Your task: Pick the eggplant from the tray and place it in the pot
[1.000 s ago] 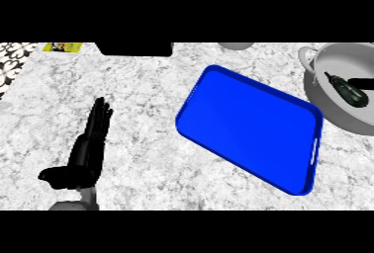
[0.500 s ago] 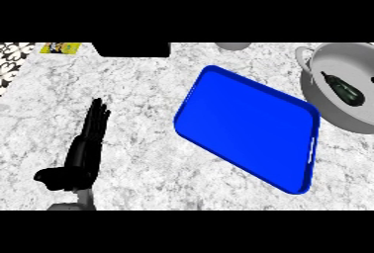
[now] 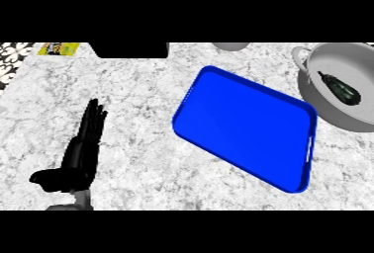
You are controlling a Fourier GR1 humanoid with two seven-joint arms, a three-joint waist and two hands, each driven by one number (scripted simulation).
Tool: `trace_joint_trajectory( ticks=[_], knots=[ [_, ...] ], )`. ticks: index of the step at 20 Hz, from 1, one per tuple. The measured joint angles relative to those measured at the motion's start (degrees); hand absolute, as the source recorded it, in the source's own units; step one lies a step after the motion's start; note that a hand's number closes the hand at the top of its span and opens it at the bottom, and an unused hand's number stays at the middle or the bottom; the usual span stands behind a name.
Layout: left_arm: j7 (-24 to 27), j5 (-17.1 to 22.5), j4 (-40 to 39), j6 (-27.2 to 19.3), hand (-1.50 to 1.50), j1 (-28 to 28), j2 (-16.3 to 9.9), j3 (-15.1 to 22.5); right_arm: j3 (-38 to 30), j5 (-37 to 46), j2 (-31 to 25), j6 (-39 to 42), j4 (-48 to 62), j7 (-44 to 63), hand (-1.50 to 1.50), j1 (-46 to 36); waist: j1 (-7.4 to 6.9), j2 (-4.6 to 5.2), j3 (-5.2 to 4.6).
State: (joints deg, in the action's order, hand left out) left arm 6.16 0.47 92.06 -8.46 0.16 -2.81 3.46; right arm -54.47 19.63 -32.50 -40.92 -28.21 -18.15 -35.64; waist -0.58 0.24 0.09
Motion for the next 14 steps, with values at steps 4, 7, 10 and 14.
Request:
trace_joint_trajectory(
  ticks=[4, 7, 10, 14],
  knots=[
    [0.4, -0.5, -1.0, -0.2, 0.00, -0.1, 0.5, 0.1, 0.1, -3.7, -2.1, 1.9, 1.1, -2.7, -1.50, 2.2, 0.05, -0.04, -0.01],
    [0.9, -0.6, -1.2, 0.0, 0.00, 0.3, 0.5, -0.1, 0.5, -6.2, -2.9, 2.5, 0.4, -3.5, -1.50, 4.3, 0.19, -0.11, -0.04],
    [-0.1, -0.4, -0.1, 0.1, 0.00, 0.2, 0.0, -0.6, -0.7, -9.5, -2.1, 2.7, -1.7, -5.7, -1.50, 7.2, 0.42, -0.20, -0.06],
    [0.3, -1.1, 0.3, -0.2, 0.00, 1.3, 0.9, 0.4, -1.7, -13.5, -2.0, 2.8, -5.0, -6.5, -1.50, 10.8, 0.56, -0.26, -0.08]
  ],
)
